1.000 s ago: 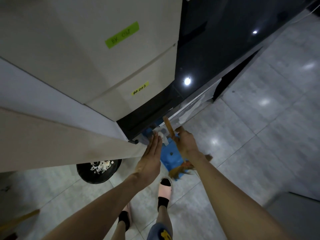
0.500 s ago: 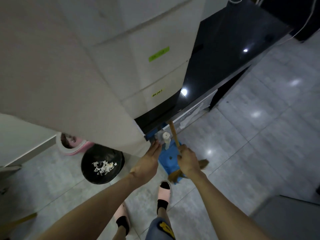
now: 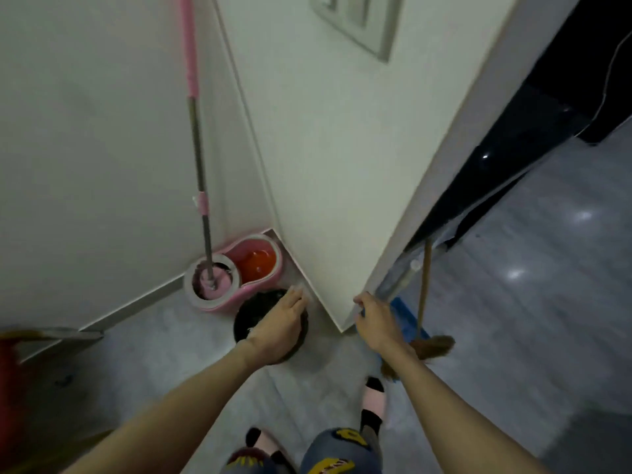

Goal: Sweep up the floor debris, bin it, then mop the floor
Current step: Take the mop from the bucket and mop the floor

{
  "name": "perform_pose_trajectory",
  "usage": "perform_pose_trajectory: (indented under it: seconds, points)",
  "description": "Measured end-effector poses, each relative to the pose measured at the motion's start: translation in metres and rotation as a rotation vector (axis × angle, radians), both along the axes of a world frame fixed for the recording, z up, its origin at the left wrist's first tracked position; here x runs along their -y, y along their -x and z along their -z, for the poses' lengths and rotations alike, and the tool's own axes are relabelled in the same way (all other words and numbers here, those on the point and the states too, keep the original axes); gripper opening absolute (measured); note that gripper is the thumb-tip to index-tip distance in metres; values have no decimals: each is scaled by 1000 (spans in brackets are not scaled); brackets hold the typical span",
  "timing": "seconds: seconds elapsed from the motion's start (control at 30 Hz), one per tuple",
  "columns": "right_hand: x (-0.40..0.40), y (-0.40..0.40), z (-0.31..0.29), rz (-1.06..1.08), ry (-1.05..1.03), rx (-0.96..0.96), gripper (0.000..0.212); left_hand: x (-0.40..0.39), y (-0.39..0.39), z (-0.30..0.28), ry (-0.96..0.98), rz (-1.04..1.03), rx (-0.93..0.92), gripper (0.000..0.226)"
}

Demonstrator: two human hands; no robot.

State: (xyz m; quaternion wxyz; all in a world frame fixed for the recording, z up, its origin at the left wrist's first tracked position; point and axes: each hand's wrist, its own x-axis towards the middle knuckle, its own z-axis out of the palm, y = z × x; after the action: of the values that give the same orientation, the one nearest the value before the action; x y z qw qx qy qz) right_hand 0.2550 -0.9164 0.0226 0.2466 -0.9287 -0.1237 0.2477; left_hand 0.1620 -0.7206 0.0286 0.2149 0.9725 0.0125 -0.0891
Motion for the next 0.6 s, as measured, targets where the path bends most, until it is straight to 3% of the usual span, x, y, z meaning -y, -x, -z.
perform_pose_trajectory:
  seconds: [0.27, 0.37, 0.6]
  points:
    - [-167, 50, -38, -163, -111, -20, 35, -151, 88, -56, 161, -333, -13, 50]
    - [-223, 37, -55, -192, -154, 7, 43, -199, 100, -60, 165, -471, -65, 56]
    - [-353, -38, -77, -79, -259, 16, 44, -303, 65, -65, 254, -624, -103, 44]
